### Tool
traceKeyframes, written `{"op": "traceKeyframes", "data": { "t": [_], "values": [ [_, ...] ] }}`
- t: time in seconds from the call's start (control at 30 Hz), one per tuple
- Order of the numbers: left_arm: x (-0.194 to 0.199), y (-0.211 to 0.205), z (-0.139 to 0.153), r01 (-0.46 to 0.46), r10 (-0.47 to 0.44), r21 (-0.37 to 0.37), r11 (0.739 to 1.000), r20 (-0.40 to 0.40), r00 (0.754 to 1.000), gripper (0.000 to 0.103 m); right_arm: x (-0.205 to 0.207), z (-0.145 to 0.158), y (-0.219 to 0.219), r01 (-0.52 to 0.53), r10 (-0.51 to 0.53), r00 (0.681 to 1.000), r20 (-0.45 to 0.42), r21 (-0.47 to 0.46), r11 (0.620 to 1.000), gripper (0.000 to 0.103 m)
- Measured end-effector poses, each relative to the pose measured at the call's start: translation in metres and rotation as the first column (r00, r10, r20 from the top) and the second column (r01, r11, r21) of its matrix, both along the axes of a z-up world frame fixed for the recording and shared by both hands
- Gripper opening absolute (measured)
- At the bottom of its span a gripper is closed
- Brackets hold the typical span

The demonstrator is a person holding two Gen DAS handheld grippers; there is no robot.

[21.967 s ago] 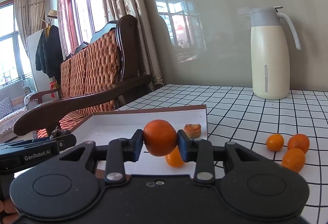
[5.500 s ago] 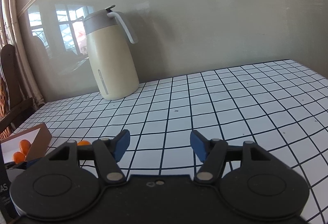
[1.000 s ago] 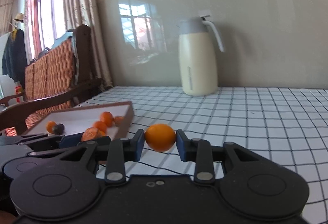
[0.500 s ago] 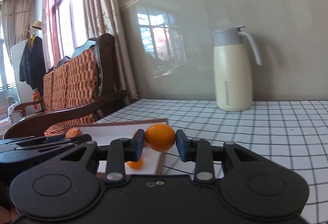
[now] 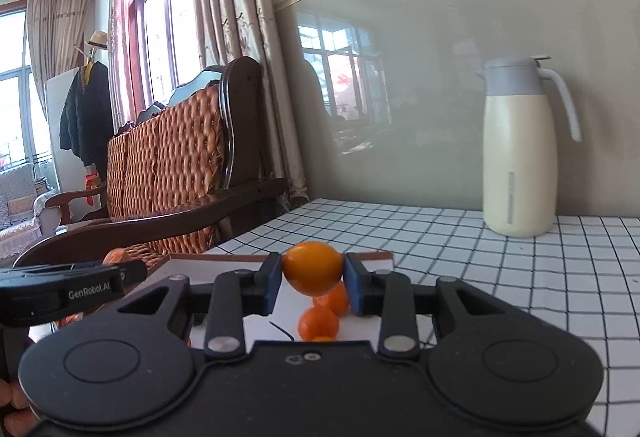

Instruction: Organize fruits

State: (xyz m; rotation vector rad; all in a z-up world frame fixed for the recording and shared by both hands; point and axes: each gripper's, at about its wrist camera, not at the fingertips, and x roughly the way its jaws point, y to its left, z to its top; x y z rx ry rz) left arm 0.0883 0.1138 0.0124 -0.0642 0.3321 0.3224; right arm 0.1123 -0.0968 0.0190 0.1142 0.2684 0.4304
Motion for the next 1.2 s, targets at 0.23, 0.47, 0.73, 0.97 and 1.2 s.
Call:
{"op": "traceKeyframes", "data": {
  "t": [0.23,0.47,0.73,0.97,1.2],
  "values": [
    [0.015,0.021,-0.008,-0.050,0.050,-0.006,0.999,-0.020,0.999,0.029,0.017,-0.010,0.014,-0.007,0.007,1.000,-0.027,-0.004,1.000,0.025],
    [0.027,0.031,-0.014,-0.066,0.065,-0.017,0.998,-0.041,0.997,0.029,0.027,-0.018,0.020,-0.001,0.001,0.999,-0.049,-0.007,1.000,0.025],
    [0.038,0.038,-0.020,-0.073,0.071,-0.030,0.997,-0.066,0.995,0.029,0.044,-0.022,0.031,-0.007,0.006,0.998,-0.067,-0.025,1.000,0.028],
    [0.053,0.036,-0.025,-0.100,0.097,-0.025,0.995,-0.105,0.990,0.103,0.032,-0.016,0.023,0.073,-0.074,0.997,0.029,0.011,0.997,0.088],
    [0.037,0.026,-0.002,-0.088,0.087,-0.007,0.996,-0.015,0.996,0.103,0.027,-0.007,0.006,0.080,-0.084,0.995,0.051,0.074,0.994,0.097]
  ]
}}
